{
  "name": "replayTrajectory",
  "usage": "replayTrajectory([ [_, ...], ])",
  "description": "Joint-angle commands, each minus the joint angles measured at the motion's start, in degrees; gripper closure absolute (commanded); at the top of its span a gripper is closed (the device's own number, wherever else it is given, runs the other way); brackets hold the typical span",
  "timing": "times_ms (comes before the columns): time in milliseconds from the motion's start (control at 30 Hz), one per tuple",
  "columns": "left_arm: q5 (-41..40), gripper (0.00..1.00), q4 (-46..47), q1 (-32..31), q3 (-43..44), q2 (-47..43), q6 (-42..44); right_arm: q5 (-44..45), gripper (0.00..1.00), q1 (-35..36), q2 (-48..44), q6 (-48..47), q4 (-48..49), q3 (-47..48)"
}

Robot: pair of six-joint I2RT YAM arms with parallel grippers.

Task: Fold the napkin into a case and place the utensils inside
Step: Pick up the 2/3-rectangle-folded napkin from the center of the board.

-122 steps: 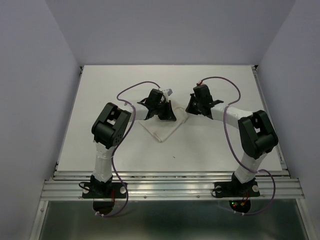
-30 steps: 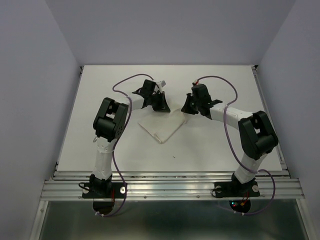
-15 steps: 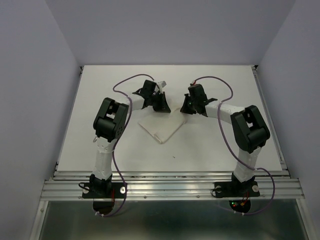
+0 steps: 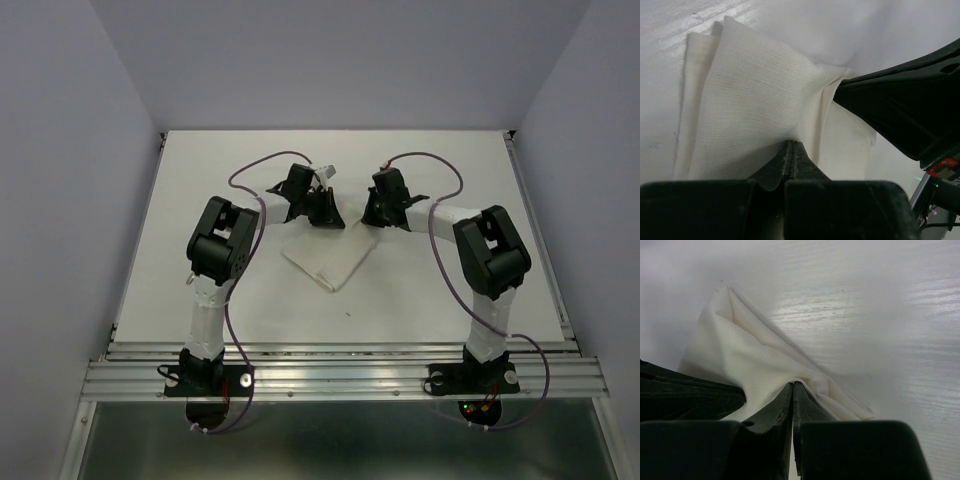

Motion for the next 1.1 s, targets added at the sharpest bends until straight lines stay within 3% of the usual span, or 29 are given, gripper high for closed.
replayTrajectory([
  [0,-0.44,1.0,-2.97,-0.68,-2.41,-2.36,2.39,2.46,0.93,0.41,1.37,-0.01,1.67,1.75],
  [267,-0.61,1.0,-3.06,-0.68,-5.74,-4.64,4.76,2.99,0.94,0.41,0.94,0.34,2.02,-1.41],
  [467,-2.19,1.0,-4.29,-0.77,-7.42,-11.31,6.61,2.03,0.94,0.41,-0.47,1.39,3.08,-5.98],
  [700,-12.38,0.99,-11.4,-0.77,1.35,-13.44,9.86,1.59,0.94,0.41,-1.44,1.39,3.52,-7.21],
  [800,-14.76,0.77,-13.95,-0.5,6.79,-10.03,10.91,1.76,0.94,0.41,-1.97,1.22,3.43,-7.13],
  [1067,-16.26,0.59,-20.01,-0.42,18.14,0.09,13.38,1.24,0.94,0.41,-2.49,1.31,3.17,-6.78],
])
